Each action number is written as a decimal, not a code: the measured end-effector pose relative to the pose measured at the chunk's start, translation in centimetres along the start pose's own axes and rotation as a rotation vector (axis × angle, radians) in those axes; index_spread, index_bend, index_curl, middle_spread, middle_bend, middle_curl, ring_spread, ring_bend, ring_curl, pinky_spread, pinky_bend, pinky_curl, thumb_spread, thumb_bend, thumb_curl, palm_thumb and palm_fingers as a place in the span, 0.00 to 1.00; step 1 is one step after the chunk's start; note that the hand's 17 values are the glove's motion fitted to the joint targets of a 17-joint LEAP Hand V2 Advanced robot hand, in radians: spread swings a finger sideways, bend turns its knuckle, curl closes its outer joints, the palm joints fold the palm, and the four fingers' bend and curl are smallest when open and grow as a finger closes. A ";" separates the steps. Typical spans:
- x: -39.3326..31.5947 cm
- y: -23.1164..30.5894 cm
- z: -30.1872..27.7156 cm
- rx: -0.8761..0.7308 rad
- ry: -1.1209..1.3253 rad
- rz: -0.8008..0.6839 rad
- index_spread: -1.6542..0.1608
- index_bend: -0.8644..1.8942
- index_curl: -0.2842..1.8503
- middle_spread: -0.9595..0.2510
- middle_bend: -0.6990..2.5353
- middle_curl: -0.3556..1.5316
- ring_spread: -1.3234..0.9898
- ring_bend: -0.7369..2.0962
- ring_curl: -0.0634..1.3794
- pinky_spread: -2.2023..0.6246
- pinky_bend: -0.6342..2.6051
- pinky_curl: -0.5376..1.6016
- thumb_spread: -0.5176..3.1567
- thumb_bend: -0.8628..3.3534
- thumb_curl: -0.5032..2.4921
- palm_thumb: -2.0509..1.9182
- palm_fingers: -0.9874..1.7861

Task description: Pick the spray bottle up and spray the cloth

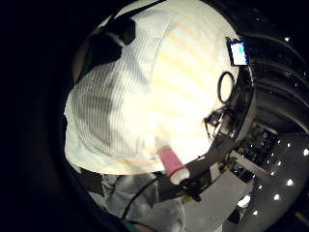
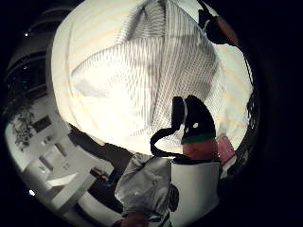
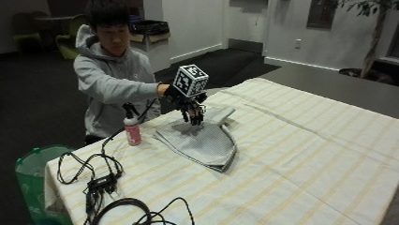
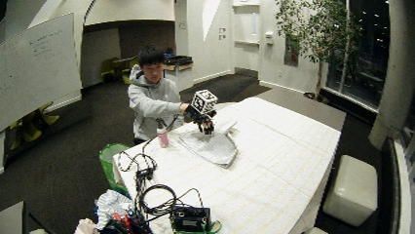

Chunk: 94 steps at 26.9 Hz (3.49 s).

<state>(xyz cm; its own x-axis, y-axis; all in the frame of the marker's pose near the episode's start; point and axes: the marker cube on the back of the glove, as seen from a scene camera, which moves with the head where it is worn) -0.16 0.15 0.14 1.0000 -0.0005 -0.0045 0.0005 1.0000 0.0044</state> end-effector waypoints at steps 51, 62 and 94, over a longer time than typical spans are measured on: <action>-3.5 12.1 2.9 0.601 -0.061 0.037 0.76 0.37 0.28 0.74 0.28 0.38 0.58 0.34 0.25 0.85 0.26 0.39 0.43 0.23 0.31 0.71 0.61; -2.4 14.6 5.8 0.312 -0.118 0.076 0.77 0.36 0.28 0.74 0.28 0.39 0.59 0.33 0.25 0.87 0.27 0.41 0.44 0.21 0.31 0.70 0.61; 6.4 23.6 10.3 1.252 -0.503 0.027 0.76 0.37 0.29 0.74 0.30 0.41 0.58 0.32 0.26 0.88 0.25 0.40 0.43 0.20 0.33 0.74 0.60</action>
<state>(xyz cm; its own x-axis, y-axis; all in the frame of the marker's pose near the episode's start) 6.26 23.66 10.50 0.8928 -0.2526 0.3729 -0.2850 0.3243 0.9020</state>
